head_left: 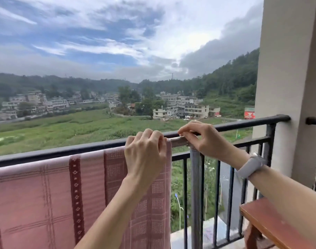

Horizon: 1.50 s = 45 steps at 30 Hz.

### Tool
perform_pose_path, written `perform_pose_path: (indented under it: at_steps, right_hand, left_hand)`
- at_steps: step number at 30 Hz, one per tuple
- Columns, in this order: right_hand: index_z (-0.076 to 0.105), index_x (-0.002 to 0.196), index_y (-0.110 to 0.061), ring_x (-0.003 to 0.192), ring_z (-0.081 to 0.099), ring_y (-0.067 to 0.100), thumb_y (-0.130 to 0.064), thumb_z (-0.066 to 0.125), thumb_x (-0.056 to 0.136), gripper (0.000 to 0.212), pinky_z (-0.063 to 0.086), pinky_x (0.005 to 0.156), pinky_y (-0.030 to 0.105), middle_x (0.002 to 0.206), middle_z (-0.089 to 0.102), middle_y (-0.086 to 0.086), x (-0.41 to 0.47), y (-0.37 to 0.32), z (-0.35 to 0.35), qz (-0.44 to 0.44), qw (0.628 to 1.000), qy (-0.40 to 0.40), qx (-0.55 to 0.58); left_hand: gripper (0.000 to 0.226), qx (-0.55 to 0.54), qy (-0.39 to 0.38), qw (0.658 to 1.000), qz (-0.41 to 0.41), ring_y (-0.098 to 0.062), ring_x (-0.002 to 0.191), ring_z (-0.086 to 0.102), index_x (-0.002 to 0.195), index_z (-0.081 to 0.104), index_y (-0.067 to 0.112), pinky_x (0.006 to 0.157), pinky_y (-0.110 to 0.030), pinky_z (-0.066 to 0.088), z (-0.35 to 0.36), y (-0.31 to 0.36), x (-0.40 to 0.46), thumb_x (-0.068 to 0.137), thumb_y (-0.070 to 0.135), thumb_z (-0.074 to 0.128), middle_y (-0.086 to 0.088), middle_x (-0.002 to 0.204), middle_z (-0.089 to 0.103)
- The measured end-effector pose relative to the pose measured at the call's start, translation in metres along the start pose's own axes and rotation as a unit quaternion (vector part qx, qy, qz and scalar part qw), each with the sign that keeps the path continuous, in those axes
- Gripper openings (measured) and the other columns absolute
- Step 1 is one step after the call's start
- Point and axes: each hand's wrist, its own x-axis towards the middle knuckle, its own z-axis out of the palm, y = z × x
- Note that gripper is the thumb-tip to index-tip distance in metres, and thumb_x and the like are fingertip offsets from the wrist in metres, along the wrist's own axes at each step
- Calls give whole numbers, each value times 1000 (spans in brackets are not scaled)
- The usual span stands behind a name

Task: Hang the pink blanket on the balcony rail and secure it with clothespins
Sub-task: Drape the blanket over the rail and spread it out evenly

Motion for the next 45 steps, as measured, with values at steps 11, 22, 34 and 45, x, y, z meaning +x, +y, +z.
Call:
perform_pose_path:
  at_steps: [11, 22, 34, 45]
  right_hand:
    - [58, 117, -10, 84, 53, 7, -13, 53, 89, 28, 46, 75, 22, 106, 63, 3, 0, 55, 20, -149, 982, -40, 108]
    - [56, 119, -20, 97, 55, 14, -29, 56, 88, 33, 43, 82, 25, 113, 59, -3, 37, 45, 18, -256, 950, -129, 126]
    - [64, 86, -5, 73, 56, 23, -12, 55, 88, 11, 45, 70, 34, 78, 63, 9, 104, 22, 44, -302, 879, -219, 297]
    - [45, 83, -8, 50, 41, -8, 2, 41, 92, 14, 35, 54, 10, 71, 48, 1, 127, 35, 65, -301, 735, -304, 525]
  left_hand:
    - [58, 164, 91, 966, -176, -26, 120, 29, 120, 39, 16, 99, -46, 30, 49, 54, -46, 74, 38, 65, -9, 127, 30]
    - [20, -71, 69, 939, -331, 6, 45, 54, 66, 64, 22, 48, -4, 37, -28, 55, 1, 83, 11, 61, 17, 43, 60]
    - [10, -62, 79, 923, -372, -4, 52, 56, 77, 59, 23, 60, -23, 42, -48, 51, 30, 85, 16, 60, 3, 64, 64]
    - [20, 181, 80, 936, -291, 12, 81, 55, 75, 57, 30, 77, -6, 43, -11, 75, 30, 68, 26, 76, 8, 82, 55]
